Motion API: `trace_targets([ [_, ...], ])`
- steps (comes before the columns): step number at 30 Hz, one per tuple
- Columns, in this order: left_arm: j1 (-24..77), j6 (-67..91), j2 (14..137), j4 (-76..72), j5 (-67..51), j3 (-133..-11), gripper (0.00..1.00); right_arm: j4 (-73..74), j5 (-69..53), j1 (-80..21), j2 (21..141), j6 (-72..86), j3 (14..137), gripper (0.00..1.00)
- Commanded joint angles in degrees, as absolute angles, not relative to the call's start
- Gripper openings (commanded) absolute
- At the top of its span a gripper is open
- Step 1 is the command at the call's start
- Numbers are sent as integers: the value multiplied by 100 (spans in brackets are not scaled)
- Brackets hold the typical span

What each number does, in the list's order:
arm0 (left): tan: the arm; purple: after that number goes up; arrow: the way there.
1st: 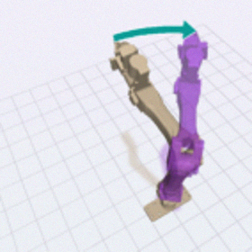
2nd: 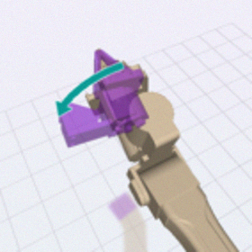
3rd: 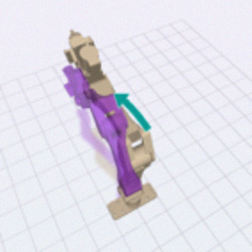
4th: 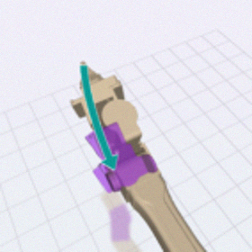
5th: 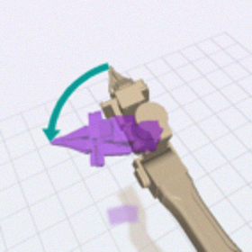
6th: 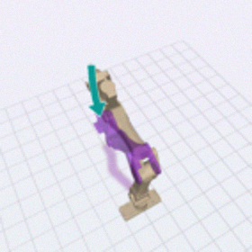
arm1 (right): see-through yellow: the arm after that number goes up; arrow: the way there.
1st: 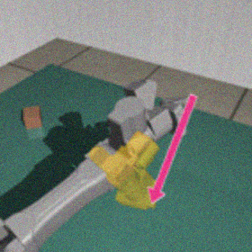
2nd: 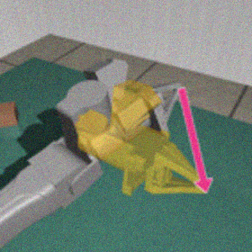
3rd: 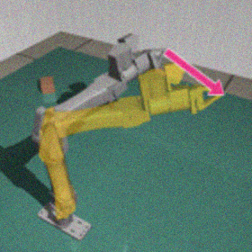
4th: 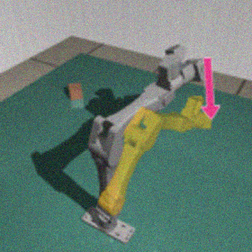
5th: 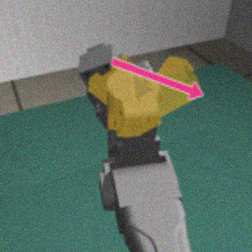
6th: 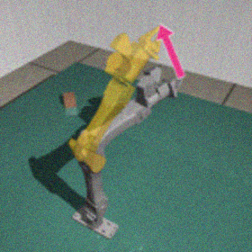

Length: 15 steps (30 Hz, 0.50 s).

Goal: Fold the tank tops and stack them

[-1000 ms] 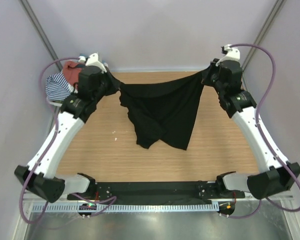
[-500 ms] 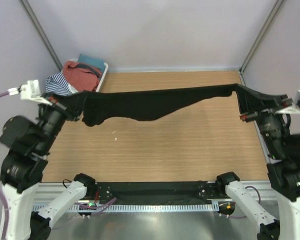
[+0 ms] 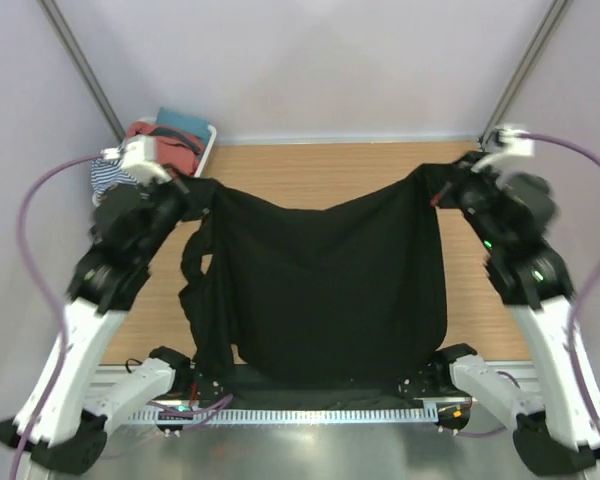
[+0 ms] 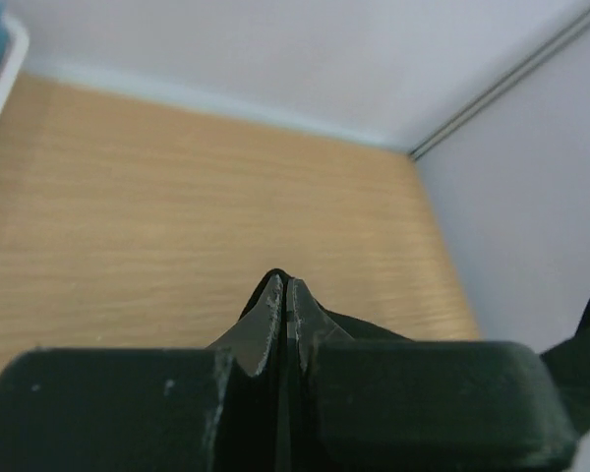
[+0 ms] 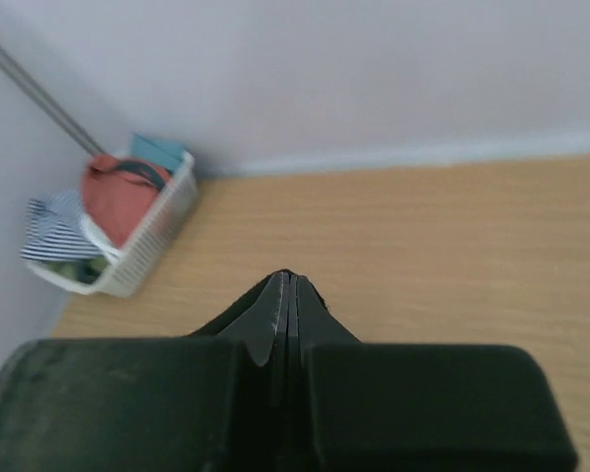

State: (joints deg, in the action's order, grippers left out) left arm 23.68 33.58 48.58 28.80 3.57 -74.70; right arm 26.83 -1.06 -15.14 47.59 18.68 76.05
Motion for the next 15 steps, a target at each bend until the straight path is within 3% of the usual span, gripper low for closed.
trace_targets([
  [1, 2128, 3682, 5920, 2164, 282, -6753, 0, 2673, 702, -1485, 5719, 2100, 6883, 1],
  [9, 1960, 3911, 8276, 705, 553, -6451, 0, 1223, 1177, -1302, 7442, 2311, 6319, 1],
  [15, 1925, 3964, 10410, 369, 747, -7521, 0, 571, 1046, -827, 9259, 2487, 7098, 1],
])
